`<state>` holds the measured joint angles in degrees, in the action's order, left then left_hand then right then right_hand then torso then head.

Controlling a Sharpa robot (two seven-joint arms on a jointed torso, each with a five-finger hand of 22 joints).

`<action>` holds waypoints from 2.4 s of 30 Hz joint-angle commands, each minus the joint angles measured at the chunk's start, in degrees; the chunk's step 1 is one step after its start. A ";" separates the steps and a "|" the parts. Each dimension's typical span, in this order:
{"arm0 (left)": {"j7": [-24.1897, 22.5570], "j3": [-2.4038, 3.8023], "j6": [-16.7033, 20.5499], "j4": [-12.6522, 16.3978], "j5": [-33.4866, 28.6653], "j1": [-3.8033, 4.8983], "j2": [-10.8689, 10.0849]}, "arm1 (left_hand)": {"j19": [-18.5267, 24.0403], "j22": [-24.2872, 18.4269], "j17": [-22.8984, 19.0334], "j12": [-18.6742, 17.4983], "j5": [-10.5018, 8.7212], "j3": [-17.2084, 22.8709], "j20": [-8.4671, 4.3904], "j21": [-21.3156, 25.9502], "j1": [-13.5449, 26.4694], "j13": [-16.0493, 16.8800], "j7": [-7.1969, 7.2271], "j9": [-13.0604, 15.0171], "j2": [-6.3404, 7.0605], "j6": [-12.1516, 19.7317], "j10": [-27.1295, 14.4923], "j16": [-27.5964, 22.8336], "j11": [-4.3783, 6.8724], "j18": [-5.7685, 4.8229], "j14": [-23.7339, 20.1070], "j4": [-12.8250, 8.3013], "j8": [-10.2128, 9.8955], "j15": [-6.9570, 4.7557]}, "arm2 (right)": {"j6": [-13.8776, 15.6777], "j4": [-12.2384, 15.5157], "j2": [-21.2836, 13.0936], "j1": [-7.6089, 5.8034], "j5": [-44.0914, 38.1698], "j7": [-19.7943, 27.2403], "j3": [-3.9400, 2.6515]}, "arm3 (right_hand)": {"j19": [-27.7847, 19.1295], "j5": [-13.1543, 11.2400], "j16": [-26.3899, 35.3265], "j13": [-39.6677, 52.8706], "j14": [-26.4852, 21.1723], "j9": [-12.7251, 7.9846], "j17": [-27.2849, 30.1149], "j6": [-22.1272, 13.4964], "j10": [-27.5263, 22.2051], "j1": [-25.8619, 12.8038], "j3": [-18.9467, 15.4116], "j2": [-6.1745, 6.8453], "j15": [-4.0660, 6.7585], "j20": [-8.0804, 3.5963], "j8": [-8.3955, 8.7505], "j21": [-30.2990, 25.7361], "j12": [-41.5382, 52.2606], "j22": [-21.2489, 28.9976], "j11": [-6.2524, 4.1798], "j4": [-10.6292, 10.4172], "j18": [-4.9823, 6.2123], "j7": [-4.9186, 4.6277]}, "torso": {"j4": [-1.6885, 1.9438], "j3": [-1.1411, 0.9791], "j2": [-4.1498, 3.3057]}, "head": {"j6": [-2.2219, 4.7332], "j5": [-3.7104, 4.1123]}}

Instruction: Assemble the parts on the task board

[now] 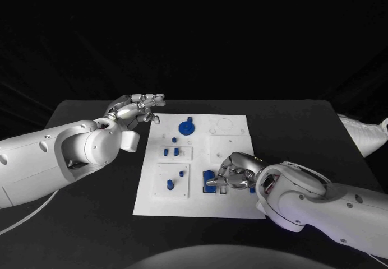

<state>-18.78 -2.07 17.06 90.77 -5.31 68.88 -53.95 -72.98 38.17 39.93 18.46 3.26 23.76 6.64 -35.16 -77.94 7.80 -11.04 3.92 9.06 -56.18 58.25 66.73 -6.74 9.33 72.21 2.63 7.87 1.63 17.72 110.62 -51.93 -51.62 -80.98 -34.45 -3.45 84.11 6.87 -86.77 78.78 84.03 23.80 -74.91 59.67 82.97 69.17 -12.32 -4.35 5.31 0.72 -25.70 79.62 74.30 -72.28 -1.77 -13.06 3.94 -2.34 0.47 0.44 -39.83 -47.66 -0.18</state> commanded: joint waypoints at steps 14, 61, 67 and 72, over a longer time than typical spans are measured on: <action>-0.16 0.03 -0.99 0.10 -0.10 0.02 0.00 | 0.01 -0.09 -0.17 0.32 0.26 -0.27 0.39 0.34 -0.08 0.07 -0.03 0.00 -0.42 0.33 -0.62 0.31 -0.02 1.09 -0.49 0.06 0.37 -0.03 | -3.12 -1.20 1.69 0.16 -1.24 0.64 0.03 | 0.91 -3.91 -0.71 0.59 5.11 0.15 -10.88 0.91 1.50 8.01 4.33 -1.55 0.87 -0.85 0.15 0.93 1.44 -1.47 -0.80 5.75 -0.64 0.75 | 0.01 0.04 0.05 | -0.48 -0.16; -0.21 0.02 -1.30 0.16 -0.10 0.01 -0.30 | 0.02 -0.10 -0.30 0.40 0.25 -0.29 0.40 0.36 -0.06 0.07 -0.04 0.00 -0.43 0.38 -0.71 0.28 -0.04 1.09 -0.54 0.06 0.40 -0.02 | -5.58 2.68 -14.18 -0.48 -14.28 1.13 0.45 | -0.06 4.58 0.29 -1.45 4.80 -2.50 -9.58 0.14 -0.24 2.64 1.11 1.02 -0.84 0.78 7.58 -0.73 -2.82 0.86 1.19 2.11 -0.13 -1.51 | -0.71 -0.15 0.20 | 0.40 1.94; -0.19 0.02 -1.28 0.16 -0.10 0.00 -0.40 | 0.02 -0.10 -0.30 0.40 0.25 -0.29 0.40 0.36 -0.06 0.07 -0.04 0.00 -0.43 0.38 -0.71 0.28 -0.04 1.09 -0.54 0.06 0.40 -0.02 | -6.47 2.14 -13.45 -0.06 -15.21 0.90 0.47 | -0.07 4.53 0.30 -1.45 4.79 -2.51 -9.56 0.10 -0.24 2.58 1.07 1.03 -0.84 0.77 7.66 -0.76 -2.83 0.90 1.19 2.04 -0.12 -1.51 | -0.68 -0.16 0.21 | 0.26 1.84; -0.18 0.02 -1.31 0.19 -0.09 0.00 -0.44 | 0.02 -0.10 -0.30 0.40 0.25 -0.29 0.40 0.36 -0.06 0.07 -0.04 0.00 -0.43 0.38 -0.71 0.28 -0.04 1.09 -0.54 0.06 0.40 -0.02 | -7.33 1.78 -12.77 0.17 -15.45 0.84 0.48 | -0.07 4.59 0.30 -1.42 4.79 -2.47 -9.57 0.26 -0.23 2.64 1.14 0.89 -0.82 0.76 7.69 -0.76 -2.81 0.88 1.15 1.99 -0.13 -1.45 | -0.71 -0.15 0.21 | 0.10 1.76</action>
<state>-18.58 -2.08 16.90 90.85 -5.31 68.86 -54.41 -72.98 38.12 39.70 18.82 3.26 23.76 6.64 -35.16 -77.94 7.77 -11.04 3.92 9.06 -56.18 57.85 66.73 -6.74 9.33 72.21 2.64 8.08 1.63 12.59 112.44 -64.83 -51.58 -94.45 -32.85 -2.99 83.89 11.62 -86.76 84.86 84.02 21.29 -74.92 59.47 82.60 72.21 -11.06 -3.31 4.68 1.15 -18.37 79.22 71.50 -71.41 -0.39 -10.82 3.95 -3.79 -0.21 0.30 -39.63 -47.48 1.64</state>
